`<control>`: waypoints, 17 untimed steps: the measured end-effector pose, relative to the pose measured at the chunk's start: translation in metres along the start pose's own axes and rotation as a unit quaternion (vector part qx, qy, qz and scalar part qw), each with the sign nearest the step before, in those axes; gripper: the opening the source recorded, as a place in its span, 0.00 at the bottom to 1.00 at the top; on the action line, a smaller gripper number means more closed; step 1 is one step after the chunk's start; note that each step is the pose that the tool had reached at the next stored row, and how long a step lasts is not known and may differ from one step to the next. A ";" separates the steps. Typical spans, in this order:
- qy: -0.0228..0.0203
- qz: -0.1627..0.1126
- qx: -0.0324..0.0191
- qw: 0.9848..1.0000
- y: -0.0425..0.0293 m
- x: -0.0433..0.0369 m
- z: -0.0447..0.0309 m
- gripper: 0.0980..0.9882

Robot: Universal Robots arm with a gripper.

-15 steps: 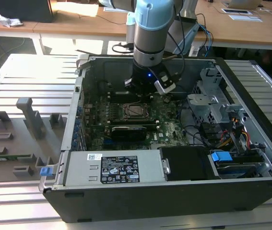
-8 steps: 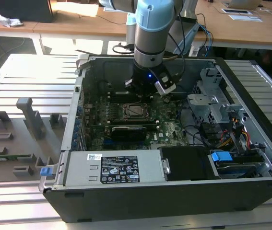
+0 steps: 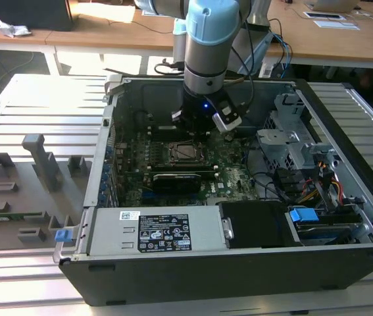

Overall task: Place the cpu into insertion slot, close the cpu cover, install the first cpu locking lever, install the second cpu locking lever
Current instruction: 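Install the first cpu locking lever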

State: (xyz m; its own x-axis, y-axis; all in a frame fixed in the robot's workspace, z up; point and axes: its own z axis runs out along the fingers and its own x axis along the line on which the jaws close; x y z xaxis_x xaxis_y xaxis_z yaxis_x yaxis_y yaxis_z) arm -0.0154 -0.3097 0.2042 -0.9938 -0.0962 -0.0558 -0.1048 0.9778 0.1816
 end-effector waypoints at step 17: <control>0.004 -0.001 0.039 0.999 0.0058 -0.0018 -0.0330 0.01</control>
State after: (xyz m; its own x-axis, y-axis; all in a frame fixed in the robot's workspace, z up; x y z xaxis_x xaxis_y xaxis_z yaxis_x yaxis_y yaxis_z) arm -0.0154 -0.3100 0.2378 -0.9938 -0.1003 -0.0478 -0.1048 0.9891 0.1034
